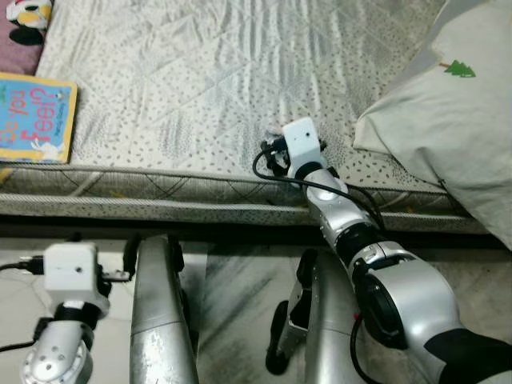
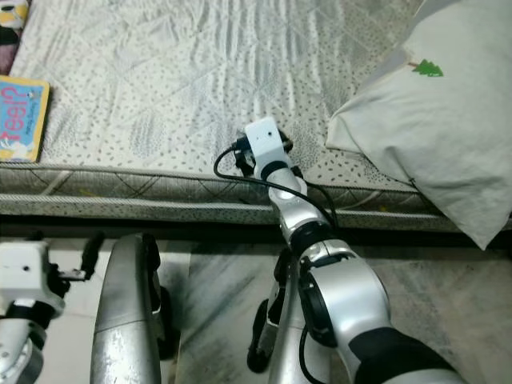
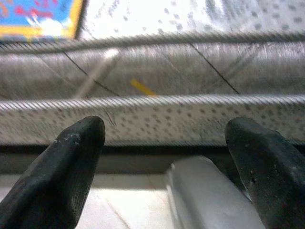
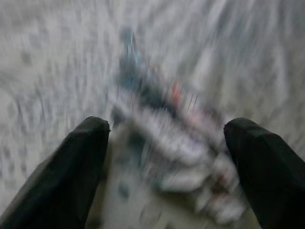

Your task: Clean up the room

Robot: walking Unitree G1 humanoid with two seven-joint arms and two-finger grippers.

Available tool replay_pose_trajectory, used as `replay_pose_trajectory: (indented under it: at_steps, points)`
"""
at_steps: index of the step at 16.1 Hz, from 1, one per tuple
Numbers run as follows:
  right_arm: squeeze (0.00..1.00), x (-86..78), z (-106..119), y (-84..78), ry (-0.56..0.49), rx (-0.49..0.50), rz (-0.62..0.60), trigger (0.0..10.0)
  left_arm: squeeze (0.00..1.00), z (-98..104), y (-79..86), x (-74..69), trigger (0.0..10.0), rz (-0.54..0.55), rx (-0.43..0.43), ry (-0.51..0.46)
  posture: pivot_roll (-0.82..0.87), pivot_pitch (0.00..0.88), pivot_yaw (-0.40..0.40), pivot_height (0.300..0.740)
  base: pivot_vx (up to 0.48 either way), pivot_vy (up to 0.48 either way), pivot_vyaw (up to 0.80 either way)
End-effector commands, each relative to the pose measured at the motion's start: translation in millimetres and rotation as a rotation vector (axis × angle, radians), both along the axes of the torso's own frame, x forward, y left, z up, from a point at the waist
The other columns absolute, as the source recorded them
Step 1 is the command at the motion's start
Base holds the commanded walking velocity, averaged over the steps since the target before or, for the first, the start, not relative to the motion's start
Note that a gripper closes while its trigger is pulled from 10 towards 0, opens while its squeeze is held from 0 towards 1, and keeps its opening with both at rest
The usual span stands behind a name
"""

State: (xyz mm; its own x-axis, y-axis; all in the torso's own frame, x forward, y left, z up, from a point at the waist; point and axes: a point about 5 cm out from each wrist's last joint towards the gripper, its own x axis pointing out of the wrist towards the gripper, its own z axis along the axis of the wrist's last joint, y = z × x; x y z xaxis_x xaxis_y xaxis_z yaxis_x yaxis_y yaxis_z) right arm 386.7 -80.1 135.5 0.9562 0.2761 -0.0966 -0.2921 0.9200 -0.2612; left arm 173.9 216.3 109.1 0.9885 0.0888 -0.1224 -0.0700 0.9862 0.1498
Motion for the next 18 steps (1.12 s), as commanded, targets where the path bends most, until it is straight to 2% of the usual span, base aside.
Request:
replay_pose_trajectory:
  at_steps: [1, 2, 8, 11, 15, 18]
  points:
    - [0.0, -4.4, -17, -4.4, 0.096, -0.013, -0.031, 0.0, 0.0, -1, -3.7, -3.7, 10.0, 0.003, -0.005, 0.018, 0.24, 0.388, -0.14, 0.531, 0.0, 0.0, 0.0]
    - [0.0, -5.4, -21, -5.0, 0.126, -0.004, -0.036, 0.0, 0.0, -2, -5.4, -1.8, 10.0, 0.001, -0.009, 0.018, 0.23, 0.379, -0.148, 0.531, 0.0, 0.0, 0.0]
    - [0.0, -7.0, -25, -5.2, 0.152, -0.006, -0.021, 0.0, 0.0, -5, -9.3, 4.0, 10.0, 0.006, -0.019, 0.009, 0.22, 0.348, -0.171, 0.531, 0.0, 0.0, 0.0]
    - [0.0, -5.4, -23, -12.8, 0.16, 0.05, -0.041, 0.0, 0.0, -6, -10.2, 12.1, 10.0, 0.003, -0.021, -0.008, 0.2, 0.324, -0.177, 0.531, 0.0, 0.0, 0.0]
    - [0.0, -2.9, -21, -25.3, 0.163, 0.09, -0.069, 0.0, 0.0, -4, -7.2, 32.2, 10.0, -0.002, -0.015, -0.045, 0.19, 0.277, -0.17, 0.531, 0.0, 0.0, 0.0]
    - [0.0, 5.3, -5, -45.7, 0.121, 0.173, -0.128, 0.0, 0.0, -1, -7.6, 46.2, 10.0, -0.025, -0.001, -0.075, 0.17, 0.232, -0.152, 0.531, 0.0, 0.0, 0.0]
